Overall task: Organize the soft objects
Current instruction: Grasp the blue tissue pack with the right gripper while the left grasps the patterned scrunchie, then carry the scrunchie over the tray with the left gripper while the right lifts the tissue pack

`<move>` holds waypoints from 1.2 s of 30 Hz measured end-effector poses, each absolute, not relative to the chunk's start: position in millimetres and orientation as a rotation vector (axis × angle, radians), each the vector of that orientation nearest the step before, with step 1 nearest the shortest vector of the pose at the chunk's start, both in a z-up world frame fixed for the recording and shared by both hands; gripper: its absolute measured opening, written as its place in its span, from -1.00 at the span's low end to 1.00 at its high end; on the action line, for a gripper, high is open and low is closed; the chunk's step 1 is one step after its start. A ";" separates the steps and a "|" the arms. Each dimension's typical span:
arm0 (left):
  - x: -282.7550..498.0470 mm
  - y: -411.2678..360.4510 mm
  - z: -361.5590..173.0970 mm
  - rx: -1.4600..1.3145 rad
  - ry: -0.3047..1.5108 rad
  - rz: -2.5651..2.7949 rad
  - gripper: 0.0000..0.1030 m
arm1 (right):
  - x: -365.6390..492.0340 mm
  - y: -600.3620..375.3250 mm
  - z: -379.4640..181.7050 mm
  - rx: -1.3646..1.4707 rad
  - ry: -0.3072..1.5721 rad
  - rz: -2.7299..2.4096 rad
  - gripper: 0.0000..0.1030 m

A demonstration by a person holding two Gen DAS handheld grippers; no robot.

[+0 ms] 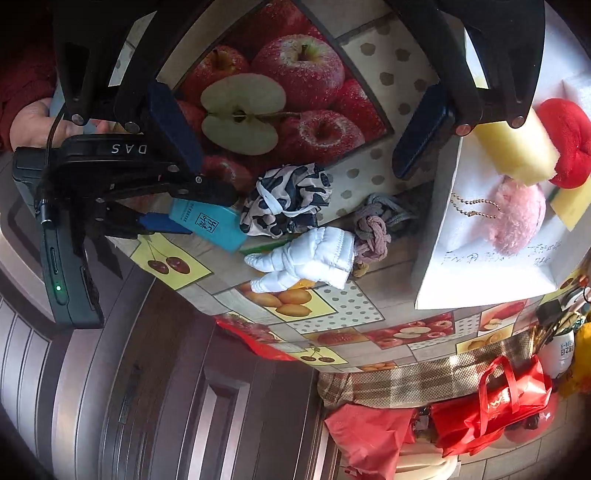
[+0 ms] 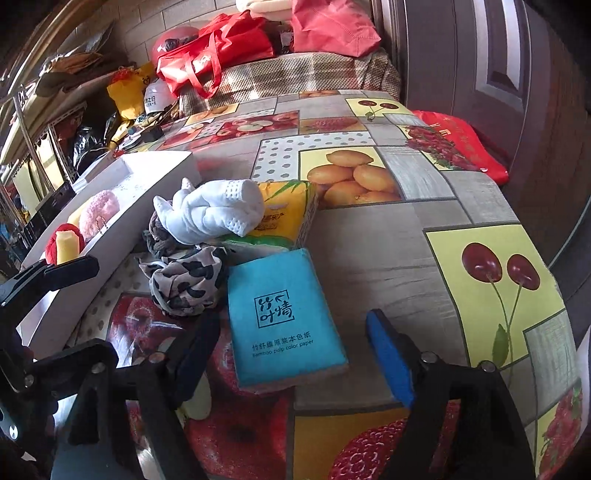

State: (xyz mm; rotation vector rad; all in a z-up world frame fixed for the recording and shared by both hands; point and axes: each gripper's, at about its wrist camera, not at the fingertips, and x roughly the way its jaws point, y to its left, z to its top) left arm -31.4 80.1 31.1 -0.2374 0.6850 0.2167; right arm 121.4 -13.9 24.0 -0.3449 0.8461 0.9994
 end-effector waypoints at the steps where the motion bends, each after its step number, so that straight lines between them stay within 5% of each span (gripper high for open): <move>1: -25.7 78.1 30.8 -0.223 0.685 0.222 0.99 | 121.7 -13.5 22.8 -0.346 0.854 1.003 0.03; 4: -8.3 75.3 26.8 -0.197 0.703 0.218 0.98 | 126.0 -24.9 26.1 -0.289 0.839 0.965 0.01; 7: 7.6 70.1 20.5 -0.168 0.742 0.195 0.58 | 139.0 -40.8 29.2 -0.174 0.852 0.932 0.01; 9: 17.9 66.3 17.2 -0.134 0.767 0.200 0.53 | 143.3 -46.3 29.4 -0.133 0.862 0.927 0.01; 10: 22.2 66.2 15.2 -0.124 0.782 0.200 0.41 | 143.4 -46.9 30.5 -0.126 0.861 0.926 0.01; 11: 26.4 66.6 12.2 -0.124 0.804 0.192 -0.11 | 142.3 -47.1 31.3 -0.125 0.855 0.925 0.01; 12: 28.8 67.8 9.1 -0.134 0.824 0.179 -0.26 | 140.8 -45.5 32.4 -0.134 0.847 0.924 0.01; 36: -83.7 58.8 60.8 -0.117 0.332 0.186 -0.30 | 111.0 -77.0 72.1 0.010 0.469 0.831 0.01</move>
